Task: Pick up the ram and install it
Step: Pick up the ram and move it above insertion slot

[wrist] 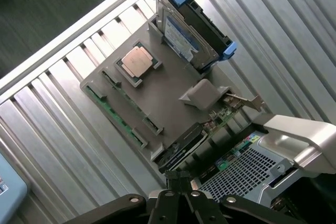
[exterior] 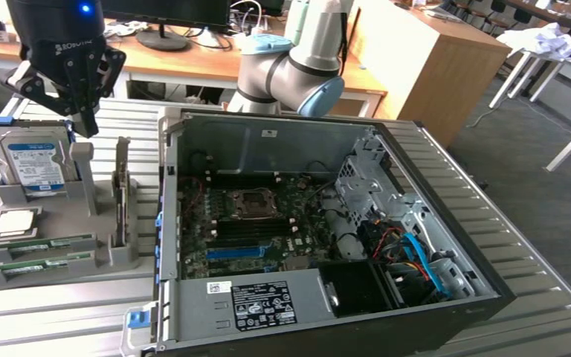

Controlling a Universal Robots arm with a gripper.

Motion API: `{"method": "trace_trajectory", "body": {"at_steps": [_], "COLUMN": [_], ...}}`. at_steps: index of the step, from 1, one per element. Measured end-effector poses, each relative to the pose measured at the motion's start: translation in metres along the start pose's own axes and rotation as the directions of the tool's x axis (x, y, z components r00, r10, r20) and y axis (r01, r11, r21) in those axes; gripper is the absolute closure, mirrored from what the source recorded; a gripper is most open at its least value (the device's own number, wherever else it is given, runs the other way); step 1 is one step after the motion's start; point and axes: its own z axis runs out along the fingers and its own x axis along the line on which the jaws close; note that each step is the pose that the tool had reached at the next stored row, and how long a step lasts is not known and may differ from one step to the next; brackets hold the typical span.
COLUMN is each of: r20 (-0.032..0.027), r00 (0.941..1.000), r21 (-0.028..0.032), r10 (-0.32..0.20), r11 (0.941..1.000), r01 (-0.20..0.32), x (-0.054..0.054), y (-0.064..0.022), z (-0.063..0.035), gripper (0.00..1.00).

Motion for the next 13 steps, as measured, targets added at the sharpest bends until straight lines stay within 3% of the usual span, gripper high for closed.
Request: {"method": "trace_trajectory", "body": {"at_steps": [13], "r20": [0.0], "r00": [0.9992], "r21": [-0.0011], "r10": [-0.039], "r11": [0.9992], "r01": [0.039], "x": [0.0], "y": [0.0], "z": [0.0], "gripper": [0.9]}}
